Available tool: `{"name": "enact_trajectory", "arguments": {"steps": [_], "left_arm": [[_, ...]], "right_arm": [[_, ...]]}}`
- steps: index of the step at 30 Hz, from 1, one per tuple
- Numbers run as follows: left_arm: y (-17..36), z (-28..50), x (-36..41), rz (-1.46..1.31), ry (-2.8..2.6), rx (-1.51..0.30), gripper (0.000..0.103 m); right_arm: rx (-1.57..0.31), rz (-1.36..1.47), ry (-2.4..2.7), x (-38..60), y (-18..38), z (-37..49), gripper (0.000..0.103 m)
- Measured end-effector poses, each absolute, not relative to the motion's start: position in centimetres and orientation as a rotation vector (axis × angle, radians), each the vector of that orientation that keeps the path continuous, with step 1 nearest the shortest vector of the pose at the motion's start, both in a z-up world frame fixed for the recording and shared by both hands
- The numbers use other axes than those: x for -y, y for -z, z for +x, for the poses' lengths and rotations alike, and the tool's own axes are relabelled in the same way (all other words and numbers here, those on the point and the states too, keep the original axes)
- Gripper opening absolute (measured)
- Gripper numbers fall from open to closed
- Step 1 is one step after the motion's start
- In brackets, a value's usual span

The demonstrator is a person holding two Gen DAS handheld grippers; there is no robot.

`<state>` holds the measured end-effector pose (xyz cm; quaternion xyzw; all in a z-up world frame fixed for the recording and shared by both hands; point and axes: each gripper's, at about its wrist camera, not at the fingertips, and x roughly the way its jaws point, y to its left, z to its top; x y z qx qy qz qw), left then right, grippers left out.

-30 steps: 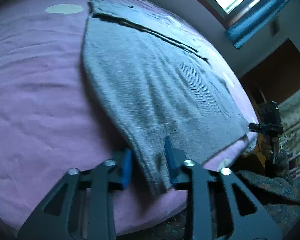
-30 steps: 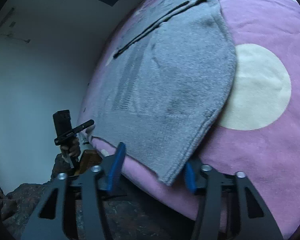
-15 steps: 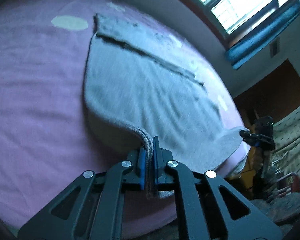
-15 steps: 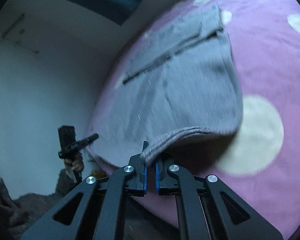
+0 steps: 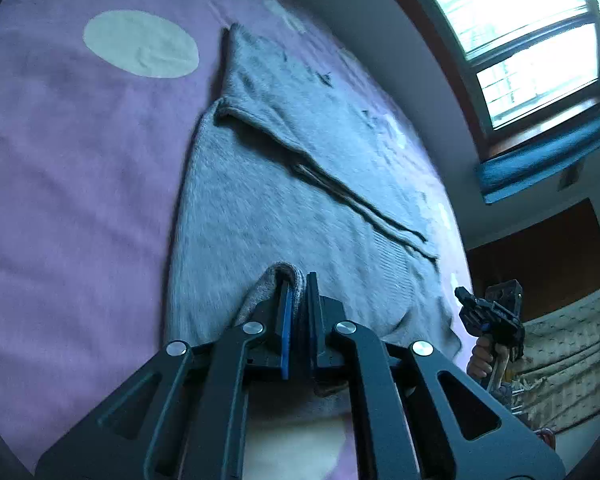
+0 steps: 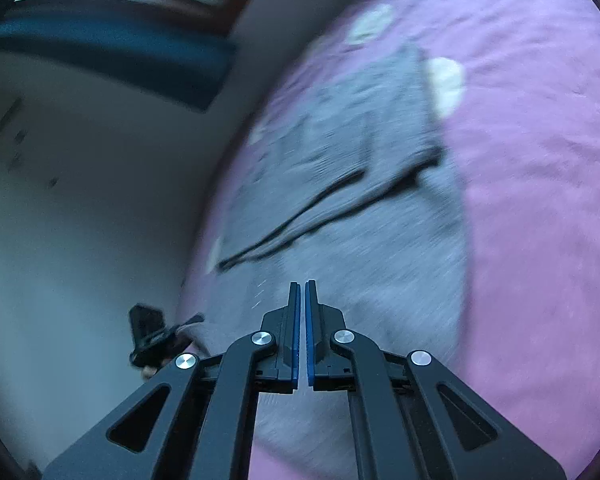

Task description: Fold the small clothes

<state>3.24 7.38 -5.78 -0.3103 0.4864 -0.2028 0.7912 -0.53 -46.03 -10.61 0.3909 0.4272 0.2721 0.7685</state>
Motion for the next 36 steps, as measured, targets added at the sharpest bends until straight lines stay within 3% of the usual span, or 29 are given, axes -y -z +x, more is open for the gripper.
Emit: {"name": "enact_trajectory", "arguments": {"steps": [3,5,7,10,16,26,32,35,36], "left_arm": [[5.8,3.7,-7.5,-0.708,0.439,-1.059,0.011],[4.9,3.0,-7.8,-0.716,0.451,-1.046,0.025],[3.8,2.3,-8.1,-0.662,0.440,-1.013,0.041],[2.3,1.5,-8.0,-0.512,0.417,-0.973,0.044],[2.7,2.3,-6.4,-0.339,0.463,-0.996,0.048],[3.4,5.2,-1.7,-0.108,0.592,-1.081,0.047],[4.1,6.6,-0.6,-0.054,0.585,-1.108,0.028],[4.0,6.5,0.0,-0.025,0.596,-1.111,0.017],[4.1,6.4,0.3,-0.008,0.599,-1.113,0.015]], "right_arm": [[-0.930,0.849,-0.580,46.7,11.1,-0.3,0.002],[-0.914,0.867,-0.616,47.2,10.9,-0.8,0.003],[-0.914,0.824,-0.615,47.3,10.3,-1.3,0.013],[-0.937,0.767,-0.623,47.1,10.2,-1.8,0.034],[-1.004,0.658,-0.656,44.2,10.7,-2.0,0.035],[-0.990,0.559,-0.677,43.2,10.5,-3.3,0.041],[-0.981,0.490,-0.681,42.7,9.9,-3.7,0.041],[-0.970,0.416,-0.666,42.0,9.6,-3.9,0.033],[-0.972,0.386,-0.657,41.7,9.6,-4.0,0.023]]}}
